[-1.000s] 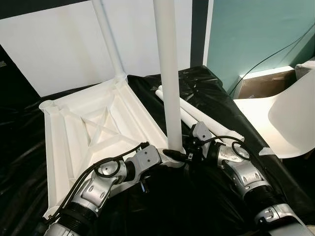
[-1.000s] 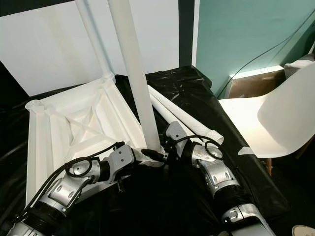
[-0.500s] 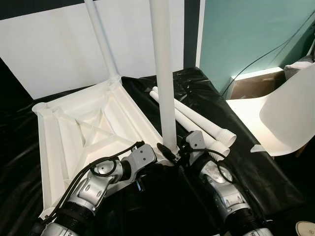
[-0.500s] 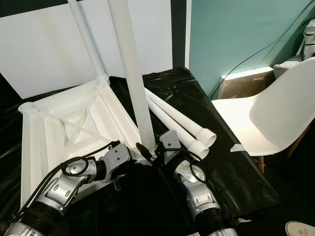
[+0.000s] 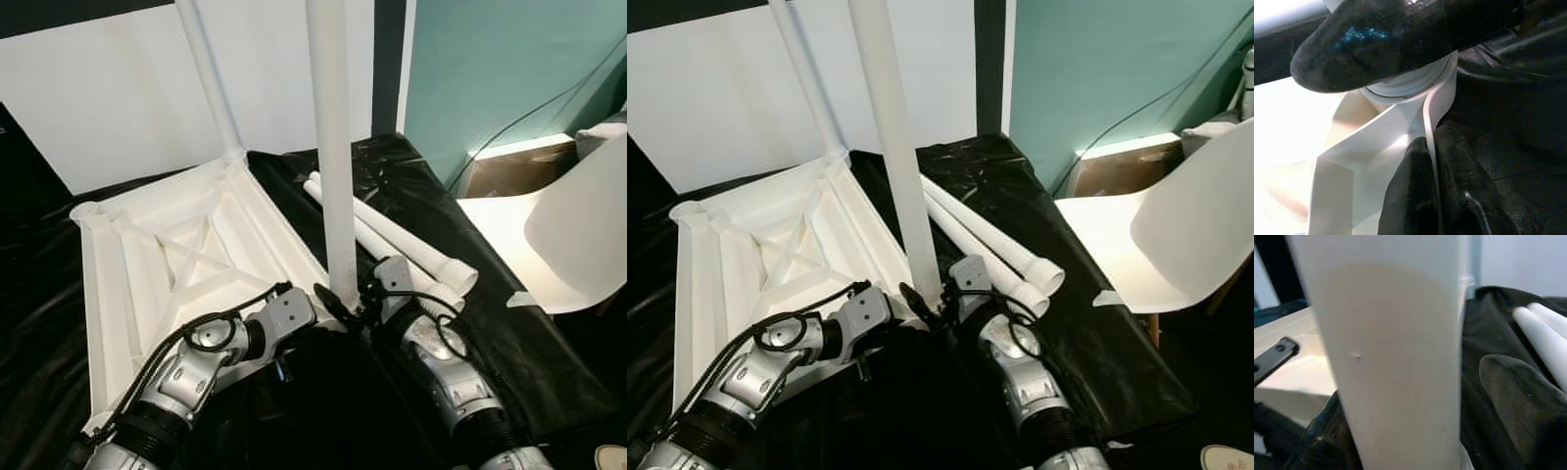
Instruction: Building children table
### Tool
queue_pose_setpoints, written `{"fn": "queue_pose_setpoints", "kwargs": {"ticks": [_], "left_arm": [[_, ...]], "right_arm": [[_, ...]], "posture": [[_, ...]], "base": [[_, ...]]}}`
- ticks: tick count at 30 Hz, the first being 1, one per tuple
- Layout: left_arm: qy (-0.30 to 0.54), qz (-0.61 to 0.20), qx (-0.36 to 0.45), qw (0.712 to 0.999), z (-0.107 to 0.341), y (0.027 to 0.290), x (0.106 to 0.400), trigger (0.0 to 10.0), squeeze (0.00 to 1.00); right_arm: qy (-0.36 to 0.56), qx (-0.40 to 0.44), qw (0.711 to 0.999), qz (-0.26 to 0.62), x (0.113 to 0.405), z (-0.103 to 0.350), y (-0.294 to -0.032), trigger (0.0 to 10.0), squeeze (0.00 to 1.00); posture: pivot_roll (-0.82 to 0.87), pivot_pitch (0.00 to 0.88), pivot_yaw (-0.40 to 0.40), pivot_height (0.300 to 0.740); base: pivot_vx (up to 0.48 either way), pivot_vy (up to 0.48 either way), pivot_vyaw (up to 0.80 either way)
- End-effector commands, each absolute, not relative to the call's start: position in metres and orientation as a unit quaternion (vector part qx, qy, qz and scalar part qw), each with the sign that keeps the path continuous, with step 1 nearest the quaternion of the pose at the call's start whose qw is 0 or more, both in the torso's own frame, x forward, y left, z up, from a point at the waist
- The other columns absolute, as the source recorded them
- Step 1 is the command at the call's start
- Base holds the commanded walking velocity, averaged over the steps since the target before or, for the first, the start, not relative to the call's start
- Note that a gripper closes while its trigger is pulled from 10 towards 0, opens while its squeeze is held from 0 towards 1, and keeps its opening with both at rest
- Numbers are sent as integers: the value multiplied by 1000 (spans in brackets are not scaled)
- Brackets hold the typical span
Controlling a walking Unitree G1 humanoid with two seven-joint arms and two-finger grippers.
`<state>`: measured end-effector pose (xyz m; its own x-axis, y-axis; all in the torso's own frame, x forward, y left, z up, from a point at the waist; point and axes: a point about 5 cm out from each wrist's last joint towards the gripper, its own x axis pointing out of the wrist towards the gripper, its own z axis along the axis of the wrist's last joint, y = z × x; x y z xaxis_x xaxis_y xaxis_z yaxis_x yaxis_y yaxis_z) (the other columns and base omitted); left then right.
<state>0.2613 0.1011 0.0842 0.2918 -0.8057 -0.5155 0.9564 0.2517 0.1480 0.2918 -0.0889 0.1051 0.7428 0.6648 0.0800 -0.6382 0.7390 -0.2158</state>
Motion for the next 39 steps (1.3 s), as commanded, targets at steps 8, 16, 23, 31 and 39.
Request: {"fn": "queue_pose_setpoints", "kwargs": {"ticks": [8,16,23,31,39], "left_arm": [[293,-612,183,712,30,106,223,10000,0],[294,-612,185,710,30,107,224,10000,0],[295,-611,186,711,30,107,223,10000,0],[295,-612,187,709,30,107,223,10000,0],[295,-609,184,713,31,108,224,10000,0]], "right_arm": [[-64,-162,895,410,305,113,-108,10000,0],[19,-222,841,493,297,95,-119,0,0],[26,-185,869,458,297,88,-111,0,0],[6,-58,943,327,295,84,-96,0,0],[-26,20,964,262,299,94,-93,0,0]], "posture": [[110,0,48,740],[110,0,50,740],[113,0,50,740],[112,0,49,740],[117,0,46,740]], "base": [[0,0,0],[0,0,0],[0,0,0],[0,0,0],[0,0,0]]}}
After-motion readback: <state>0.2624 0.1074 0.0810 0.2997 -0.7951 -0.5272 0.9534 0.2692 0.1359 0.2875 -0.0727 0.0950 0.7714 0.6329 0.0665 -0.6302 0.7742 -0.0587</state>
